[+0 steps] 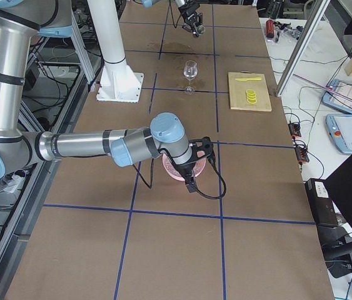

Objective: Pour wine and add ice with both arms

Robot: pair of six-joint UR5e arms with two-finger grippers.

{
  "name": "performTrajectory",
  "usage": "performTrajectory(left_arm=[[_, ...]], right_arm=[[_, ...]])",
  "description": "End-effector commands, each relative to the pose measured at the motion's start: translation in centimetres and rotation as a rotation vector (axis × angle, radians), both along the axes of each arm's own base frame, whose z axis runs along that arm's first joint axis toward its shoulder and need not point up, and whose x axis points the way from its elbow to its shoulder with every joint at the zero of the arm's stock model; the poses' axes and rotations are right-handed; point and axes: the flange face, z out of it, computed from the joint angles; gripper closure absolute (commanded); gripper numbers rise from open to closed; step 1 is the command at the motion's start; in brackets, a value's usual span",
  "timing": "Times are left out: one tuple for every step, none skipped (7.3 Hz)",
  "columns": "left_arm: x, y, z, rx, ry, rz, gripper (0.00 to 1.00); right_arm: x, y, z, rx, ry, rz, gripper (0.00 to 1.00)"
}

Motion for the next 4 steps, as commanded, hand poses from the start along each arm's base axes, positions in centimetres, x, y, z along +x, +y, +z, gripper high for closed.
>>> performTrajectory(left_arm=[[-4.1, 2.0, 8.2, 0.015, 0.166, -0.078, 1.00], [-5.2, 1.7, 13.2, 0.024, 0.248, -0.176, 1.00], [-5.6, 1.5, 18.9, 0.042, 0.333, -0.217, 1.00], [-7.3, 2.0, 23.2, 0.072, 0.373, -0.275, 1.00]], right_arm=[[0.0, 0.0, 0.0, 0.000, 0.000, 0.000, 0.00], [0.0, 0.0, 0.0, 0.000, 0.000, 0.000, 0.00], [0.0, 0.0, 0.0, 0.000, 0.000, 0.000, 0.00], [0.0, 0.0, 0.0, 0.002, 0.000, 0.000, 0.00]])
